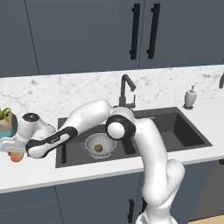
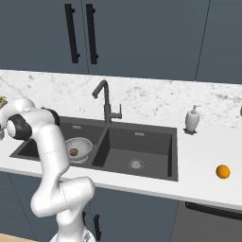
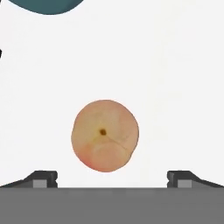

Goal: Put the colander in the sink, put the kiwi, peach, orange in the colander, and turn on the sink faucet and pour water over the colander.

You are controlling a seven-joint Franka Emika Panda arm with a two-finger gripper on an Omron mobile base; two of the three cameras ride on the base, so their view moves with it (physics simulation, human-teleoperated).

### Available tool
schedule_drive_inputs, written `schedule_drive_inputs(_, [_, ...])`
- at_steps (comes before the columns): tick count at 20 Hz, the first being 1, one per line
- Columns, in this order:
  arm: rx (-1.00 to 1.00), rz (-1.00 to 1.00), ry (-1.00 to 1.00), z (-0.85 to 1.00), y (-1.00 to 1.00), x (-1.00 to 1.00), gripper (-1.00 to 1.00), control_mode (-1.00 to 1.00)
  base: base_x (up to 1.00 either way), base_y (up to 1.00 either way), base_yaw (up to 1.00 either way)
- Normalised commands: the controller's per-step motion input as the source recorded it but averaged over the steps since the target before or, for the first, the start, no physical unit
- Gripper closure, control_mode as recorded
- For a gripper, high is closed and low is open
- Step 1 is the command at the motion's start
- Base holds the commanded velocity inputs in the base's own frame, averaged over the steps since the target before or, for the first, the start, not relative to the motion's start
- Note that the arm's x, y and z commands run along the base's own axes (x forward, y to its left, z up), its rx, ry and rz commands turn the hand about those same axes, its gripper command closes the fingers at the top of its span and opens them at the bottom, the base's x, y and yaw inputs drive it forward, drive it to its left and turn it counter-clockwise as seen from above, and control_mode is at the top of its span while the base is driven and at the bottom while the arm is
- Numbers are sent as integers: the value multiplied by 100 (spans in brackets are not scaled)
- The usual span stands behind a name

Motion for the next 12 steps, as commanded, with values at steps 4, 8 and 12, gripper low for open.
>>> schedule_drive_inputs(4, [0, -2, 7, -12, 15, 15, -100, -100, 0, 0, 0])
schedule_drive_inputs(8, [0, -2, 6, -11, 17, 12, -100, -100, 0, 0, 0])
schedule_drive_inputs(12, [0, -2, 7, -13, 13, 12, -100, -100, 0, 0, 0])
